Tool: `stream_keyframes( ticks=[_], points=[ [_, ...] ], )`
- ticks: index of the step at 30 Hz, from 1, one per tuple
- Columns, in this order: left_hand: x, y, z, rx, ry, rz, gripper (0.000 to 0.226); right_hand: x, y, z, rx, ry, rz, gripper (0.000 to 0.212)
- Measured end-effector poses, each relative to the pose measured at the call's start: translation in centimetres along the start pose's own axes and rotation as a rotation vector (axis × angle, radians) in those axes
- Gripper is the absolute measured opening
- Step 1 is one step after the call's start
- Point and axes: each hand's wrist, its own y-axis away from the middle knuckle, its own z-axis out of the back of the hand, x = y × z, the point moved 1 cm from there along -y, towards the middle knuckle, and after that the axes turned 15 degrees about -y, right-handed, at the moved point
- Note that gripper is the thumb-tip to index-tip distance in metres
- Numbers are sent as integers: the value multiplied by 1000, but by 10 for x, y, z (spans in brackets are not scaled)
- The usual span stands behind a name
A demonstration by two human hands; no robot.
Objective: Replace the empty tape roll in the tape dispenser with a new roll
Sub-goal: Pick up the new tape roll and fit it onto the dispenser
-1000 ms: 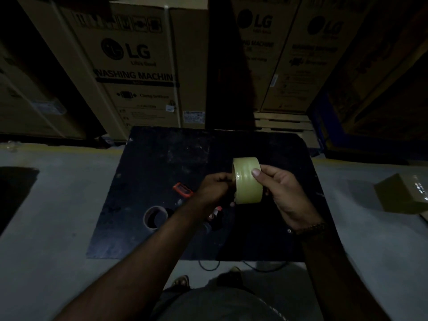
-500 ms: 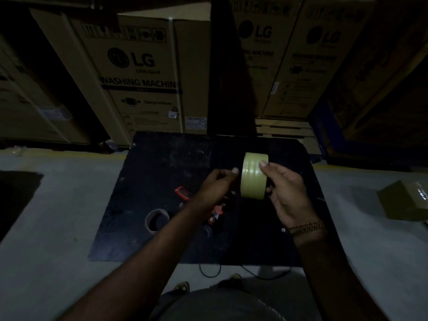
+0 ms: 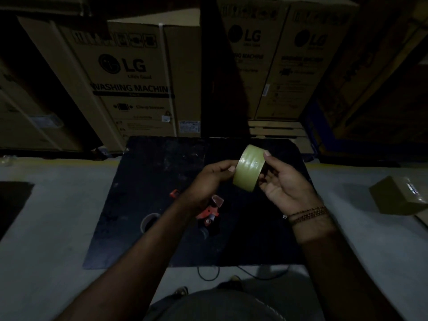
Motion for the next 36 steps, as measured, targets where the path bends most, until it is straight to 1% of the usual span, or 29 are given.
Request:
stream_keyframes(
  ticks=[2,4,7,11,16,20,22,24,25,27,29,31,33,36],
  points=[
    [-1,0,0,-15,8,14,37,-1,3,1,-6,81,9,33],
    [-2,0,0,-17,19,34,36,-2,6,0,23,148,37,36],
    [-10,3,-2,-15,42,75,37,-3,9,1,55,204,69,35],
    [-21,6,-5,-31,82,86,39,0,10,-2,67,228,84,36],
    [-22,6,-2,-10,99,81,38,4,8,-2,68,244,91,34],
    [-20,6,-3,13,128,68,37,4,8,1,64,302,121,35],
    [-18,6,-3,16,145,66,37,1,7,3,41,318,159,40],
    [-16,6,-3,17,148,65,35,-1,6,4,8,346,248,47],
    [-16,6,-3,18,149,65,35,-1,7,5,-2,382,306,47],
    [-14,6,-4,17,161,61,39,0,9,3,24,487,403,39],
    [-12,5,-5,10,172,55,47,1,10,3,46,594,474,28],
    [-9,3,-7,4,164,51,52,1,7,6,30,675,538,21],
    [-7,2,-7,-7,166,53,52,1,4,8,9,707,555,17],
    [-4,0,-8,-15,162,51,50,1,2,8,-4,667,555,11]
  ],
)
